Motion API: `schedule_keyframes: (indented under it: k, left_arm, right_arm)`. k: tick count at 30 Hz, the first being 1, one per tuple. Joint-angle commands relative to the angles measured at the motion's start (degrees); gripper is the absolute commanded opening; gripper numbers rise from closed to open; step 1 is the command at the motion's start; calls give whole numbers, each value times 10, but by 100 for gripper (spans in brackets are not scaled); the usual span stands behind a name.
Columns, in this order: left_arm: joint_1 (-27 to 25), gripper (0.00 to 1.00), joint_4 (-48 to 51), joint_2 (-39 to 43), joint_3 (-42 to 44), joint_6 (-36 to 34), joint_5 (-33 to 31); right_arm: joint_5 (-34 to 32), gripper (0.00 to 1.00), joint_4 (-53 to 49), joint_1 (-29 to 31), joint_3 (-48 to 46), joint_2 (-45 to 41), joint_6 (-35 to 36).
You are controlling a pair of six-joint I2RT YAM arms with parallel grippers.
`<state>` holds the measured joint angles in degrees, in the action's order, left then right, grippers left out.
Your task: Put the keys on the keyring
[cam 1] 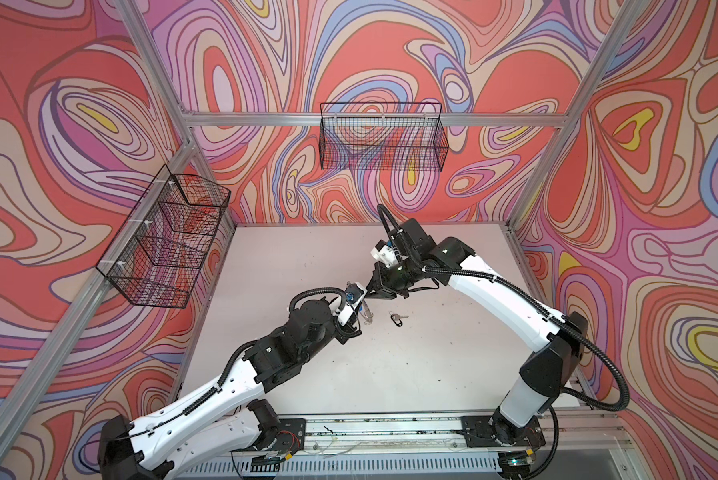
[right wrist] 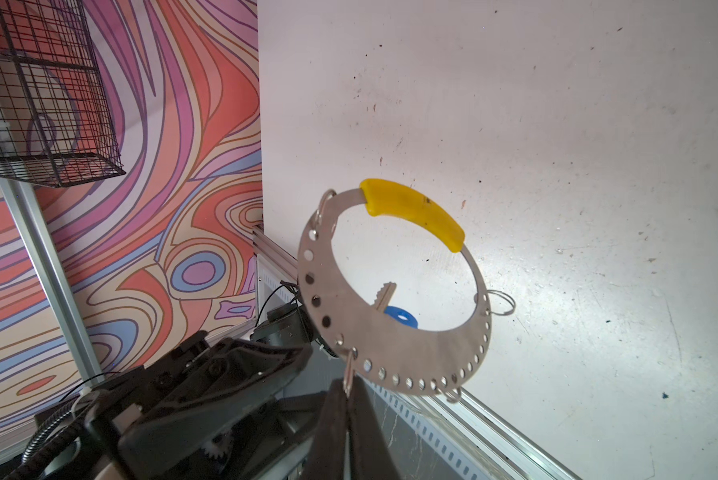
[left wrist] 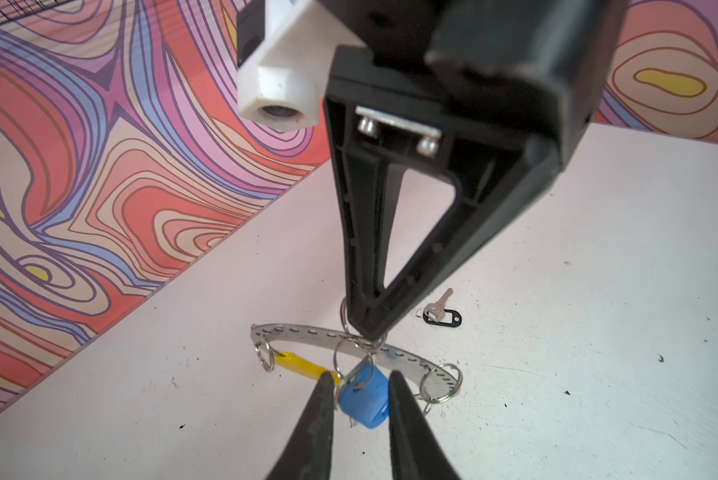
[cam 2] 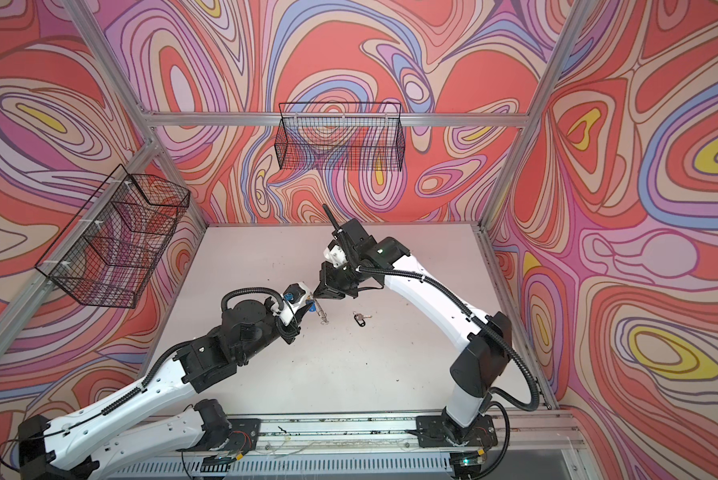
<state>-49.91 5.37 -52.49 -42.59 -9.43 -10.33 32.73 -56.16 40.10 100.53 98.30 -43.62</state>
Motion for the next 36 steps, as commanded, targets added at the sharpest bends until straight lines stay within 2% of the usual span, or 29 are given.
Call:
schedule_keyframes:
  k: [1, 7, 14, 29, 32, 36]
  left_arm:
    - [-1, 28, 0, -19, -18, -14, 6]
    - [-2, 23, -34, -11, -7, -22, -18]
    - [-1, 22, -46, -22, -14, -36, -8]
    - [-3, 15, -109, -37, -15, -55, -23]
    - [-3, 11, -104, -42, -21, -61, -16]
    - [-4, 0, -103, -41, -23, -66, -12]
  right_arm:
    - [9, 0, -1, -3, 10, 0, -8]
    - [15, 0, 1, -3, 7, 1, -8]
    - [25, 0, 11, -3, 1, 0, -11]
    - [48, 0, 14, -2, -13, 4, -13]
    - [54, 0, 9, -2, -13, 8, -9]
    - [61, 0, -4, -3, -12, 13, 1]
